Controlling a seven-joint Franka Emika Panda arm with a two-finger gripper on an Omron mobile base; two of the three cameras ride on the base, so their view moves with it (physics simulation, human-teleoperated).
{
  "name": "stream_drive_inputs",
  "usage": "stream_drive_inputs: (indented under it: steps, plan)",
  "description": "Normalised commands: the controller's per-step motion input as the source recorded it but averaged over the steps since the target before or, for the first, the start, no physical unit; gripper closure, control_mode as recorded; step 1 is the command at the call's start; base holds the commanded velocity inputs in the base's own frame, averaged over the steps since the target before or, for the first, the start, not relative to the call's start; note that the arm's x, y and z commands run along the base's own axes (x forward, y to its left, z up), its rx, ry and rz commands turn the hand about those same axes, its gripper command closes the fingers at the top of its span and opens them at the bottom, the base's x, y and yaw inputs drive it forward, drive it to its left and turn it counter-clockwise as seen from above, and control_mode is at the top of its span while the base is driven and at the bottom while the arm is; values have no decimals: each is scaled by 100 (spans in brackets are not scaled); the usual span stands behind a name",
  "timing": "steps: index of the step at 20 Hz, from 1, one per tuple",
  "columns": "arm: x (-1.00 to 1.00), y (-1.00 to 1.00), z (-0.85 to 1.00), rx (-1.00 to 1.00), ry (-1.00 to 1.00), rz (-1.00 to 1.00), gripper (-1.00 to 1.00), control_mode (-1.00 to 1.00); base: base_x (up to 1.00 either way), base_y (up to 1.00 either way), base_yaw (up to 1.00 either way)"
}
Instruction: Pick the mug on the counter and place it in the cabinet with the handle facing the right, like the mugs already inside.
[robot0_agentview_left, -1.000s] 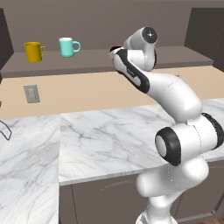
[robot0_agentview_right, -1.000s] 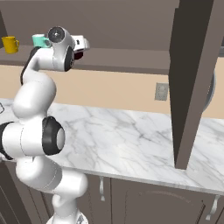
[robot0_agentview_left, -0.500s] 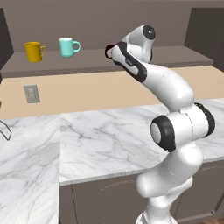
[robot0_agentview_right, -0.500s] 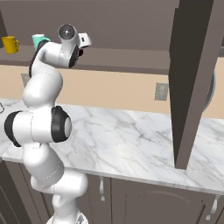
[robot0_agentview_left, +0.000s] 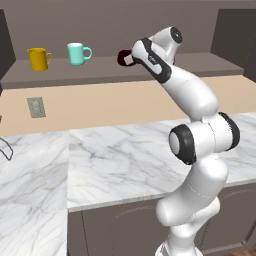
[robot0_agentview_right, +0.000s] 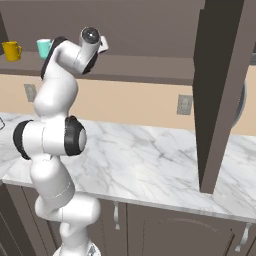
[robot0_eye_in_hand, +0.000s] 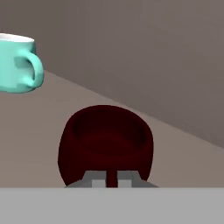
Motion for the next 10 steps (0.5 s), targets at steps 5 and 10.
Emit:
stream_drive_inputs:
  steps: [5,10]
  plan:
    - [18,0,0,0,0,10,100,-100,0,0,0]
    - [26,-6,0,0,0,11,100,-100,0,0,0]
